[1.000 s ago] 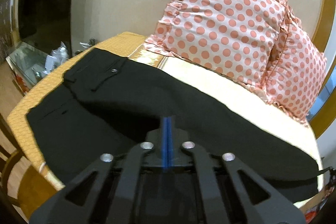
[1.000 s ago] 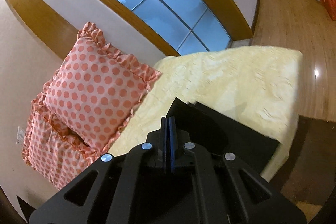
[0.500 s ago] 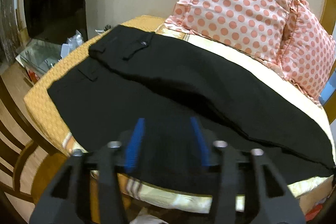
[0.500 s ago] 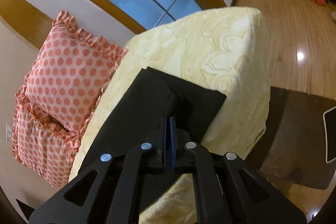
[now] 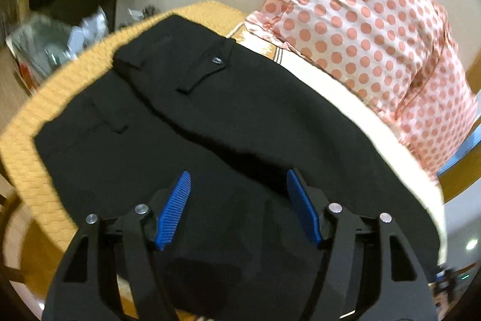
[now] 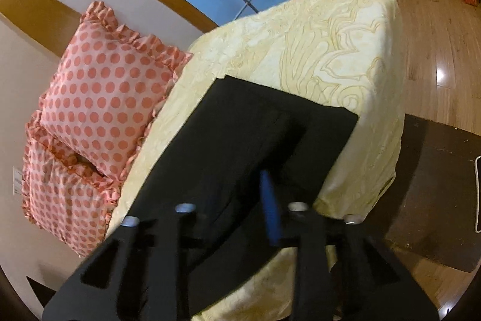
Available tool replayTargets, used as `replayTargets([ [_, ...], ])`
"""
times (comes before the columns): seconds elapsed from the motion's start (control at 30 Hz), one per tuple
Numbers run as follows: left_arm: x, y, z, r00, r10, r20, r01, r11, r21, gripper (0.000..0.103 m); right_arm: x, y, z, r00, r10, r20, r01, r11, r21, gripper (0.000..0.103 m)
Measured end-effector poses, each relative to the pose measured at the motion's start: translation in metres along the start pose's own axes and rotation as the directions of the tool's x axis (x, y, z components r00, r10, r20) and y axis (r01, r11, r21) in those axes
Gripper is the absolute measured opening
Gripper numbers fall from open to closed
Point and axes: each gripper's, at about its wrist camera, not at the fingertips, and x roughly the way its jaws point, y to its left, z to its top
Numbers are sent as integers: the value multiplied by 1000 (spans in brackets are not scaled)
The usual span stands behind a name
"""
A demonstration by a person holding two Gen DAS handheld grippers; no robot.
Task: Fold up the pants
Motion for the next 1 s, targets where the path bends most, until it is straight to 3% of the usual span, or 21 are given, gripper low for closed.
replayTargets([
  [0.07, 11, 3, 10, 997, -67, -43, 64, 996, -62, 63, 6, -5, 0, 1000, 25, -19, -24, 999, 33, 6],
  [0.23, 33, 6, 22, 980, -161, -119, 139, 975, -175, 61, 7, -7, 0, 999, 36, -20, -35, 998, 44, 6],
  [0.33, 42, 5, 27, 976, -174, -131, 143, 965, -218, 58, 9, -5, 0, 999, 41, -21, -40, 998, 49, 7],
  [0.37, 46, 6, 29, 977, -172, -128, 138, 962, -233, 54, 10, -4, 1, 999, 40, -19, -39, 998, 44, 7],
  [0.4, 48, 8, 32, 978, -165, -125, 130, 960, -249, 37, 12, -2, 2, 999, 39, -15, -39, 999, 38, 7],
  [0.43, 51, 11, 35, 983, -145, -115, 112, 959, -259, 13, 15, 0, 2, 999, 38, -11, -38, 999, 25, 6],
  [0.47, 51, 14, 36, 986, -125, -109, 93, 961, -262, 8, 16, 2, 3, 999, 42, -5, -41, 999, 18, 4],
  [0.53, 40, 18, 34, 990, -115, -82, 89, 959, -268, 6, 15, 5, 4, 998, 68, 10, -68, 997, 23, 3],
  [0.8, -43, 6, -8, 999, -35, 13, 37, 992, -119, 7, -24, 13, 7, 987, 131, 97, -132, 991, -3, 3],
  [0.9, -52, 13, -32, 999, 23, 25, -20, 995, -99, 7, -29, -1, 2, 989, 100, 110, -102, 995, 13, 3],
  [1.0, -36, 29, -57, 998, 68, -9, -69, 990, -121, 8, -16, -22, -3, 996, 62, 67, -67, 995, 74, 3],
])
